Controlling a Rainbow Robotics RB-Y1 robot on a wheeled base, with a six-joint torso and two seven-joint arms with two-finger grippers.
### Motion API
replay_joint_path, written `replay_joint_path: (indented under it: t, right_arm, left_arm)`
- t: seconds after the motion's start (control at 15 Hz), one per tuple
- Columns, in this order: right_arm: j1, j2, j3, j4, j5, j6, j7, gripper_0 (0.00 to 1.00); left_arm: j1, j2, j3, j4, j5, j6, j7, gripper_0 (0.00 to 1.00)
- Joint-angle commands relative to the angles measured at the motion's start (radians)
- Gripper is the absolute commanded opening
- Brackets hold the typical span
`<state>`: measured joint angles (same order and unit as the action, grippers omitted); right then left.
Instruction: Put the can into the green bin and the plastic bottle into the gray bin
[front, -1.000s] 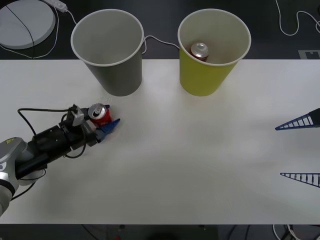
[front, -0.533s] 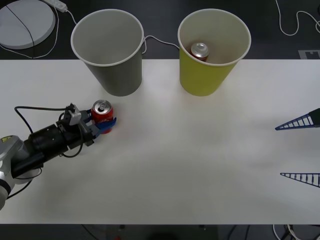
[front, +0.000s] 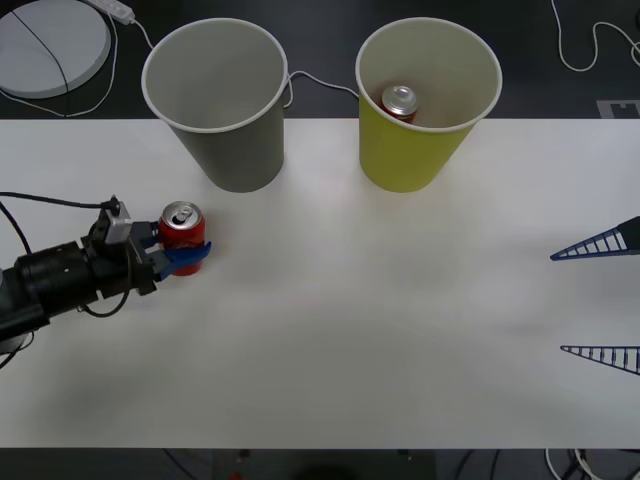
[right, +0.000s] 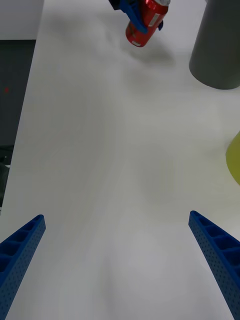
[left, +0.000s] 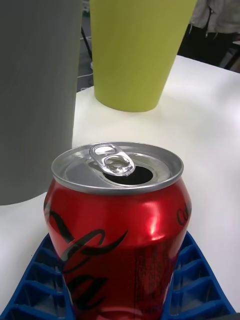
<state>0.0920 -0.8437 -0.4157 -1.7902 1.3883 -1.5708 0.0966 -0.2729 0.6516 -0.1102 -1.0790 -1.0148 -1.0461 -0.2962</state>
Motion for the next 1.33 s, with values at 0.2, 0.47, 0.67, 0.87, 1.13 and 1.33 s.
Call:
replay_joint_path:
  t: [0.2,0.47,0.67,0.87,1.13,1.33]
  right_arm:
    - [0.000,0.000,0.000,0.000,0.000,0.000,0.000,1.00]
    - [0.000,0.000,0.000,0.000,0.000,0.000,0.000,1.00]
    - [0.000,0.000,0.000,0.000,0.000,0.000,0.000,1.00]
    - [0.000,0.000,0.000,0.000,0.000,0.000,0.000,1.00]
    - [0.000,0.000,0.000,0.000,0.000,0.000,0.000,1.00]
    - [0.000,0.000,0.000,0.000,0.000,0.000,0.000,1.00]
  left_arm:
    - [0.110,0.106,0.067,-0.249,-0.151,-0.009,0.256,0.00]
    - [0.202,0.177,0.149,-0.470,-0.281,-0.020,0.480,0.00]
    - [0.258,0.247,0.208,-0.613,-0.350,-0.048,0.637,0.00]
    - [0.264,0.319,0.247,-0.710,-0.427,-0.077,0.779,0.00]
    - [0.238,0.410,0.256,-0.843,-0.567,-0.092,0.983,0.00]
    - [0.176,0.459,0.254,-0.924,-0.604,-0.183,1.102,0.00]
